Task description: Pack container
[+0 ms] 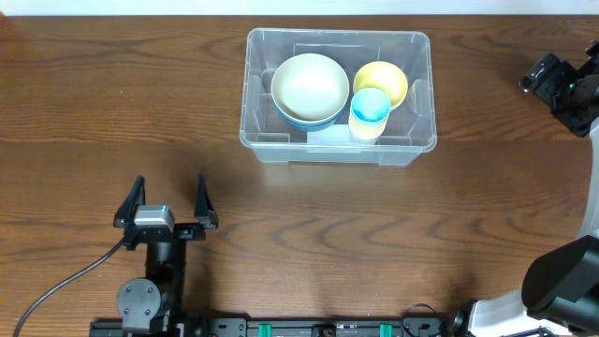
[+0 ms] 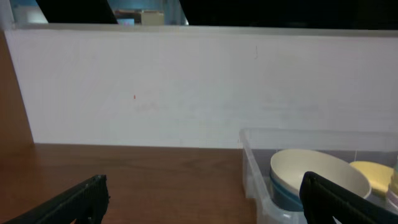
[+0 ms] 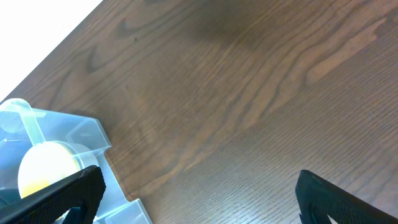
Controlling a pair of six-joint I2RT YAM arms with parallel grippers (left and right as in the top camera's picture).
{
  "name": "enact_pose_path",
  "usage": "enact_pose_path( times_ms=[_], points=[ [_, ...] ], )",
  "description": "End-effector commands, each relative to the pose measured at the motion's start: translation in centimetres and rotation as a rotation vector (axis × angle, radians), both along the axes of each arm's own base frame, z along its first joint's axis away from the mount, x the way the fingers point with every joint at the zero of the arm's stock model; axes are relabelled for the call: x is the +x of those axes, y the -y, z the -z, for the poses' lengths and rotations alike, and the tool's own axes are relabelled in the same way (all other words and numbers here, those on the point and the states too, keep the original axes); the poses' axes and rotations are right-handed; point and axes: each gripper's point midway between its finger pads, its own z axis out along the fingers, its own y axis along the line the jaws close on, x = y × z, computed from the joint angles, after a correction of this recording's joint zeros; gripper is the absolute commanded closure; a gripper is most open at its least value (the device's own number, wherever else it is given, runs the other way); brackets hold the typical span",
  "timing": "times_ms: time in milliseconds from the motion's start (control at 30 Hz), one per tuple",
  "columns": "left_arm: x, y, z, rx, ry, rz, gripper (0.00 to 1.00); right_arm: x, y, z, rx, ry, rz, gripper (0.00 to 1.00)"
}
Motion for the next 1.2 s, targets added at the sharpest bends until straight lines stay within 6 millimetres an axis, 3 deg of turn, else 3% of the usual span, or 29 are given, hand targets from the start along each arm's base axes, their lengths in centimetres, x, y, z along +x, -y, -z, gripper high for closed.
enact_pose_path(
  times_ms=[0, 433, 1167],
  points=[
    [0.0, -0.1, 0.9, 0.003, 0.007, -0.004, 0.02, -0.2, 0.2, -1.3, -0.009, 0.029, 0.014, 0.01],
    [0.7, -0.4, 10.6, 0.027, -0.304, -0.019, 0.02, -0.2, 0.2, -1.3, -0.009, 0.029, 0.014, 0.01],
    [0.7, -0.4, 10.7, 0.035, -0.306, -0.018, 0.02, -0.2, 0.2, -1.3, -0.009, 0.029, 0.014, 0.01]
  ],
)
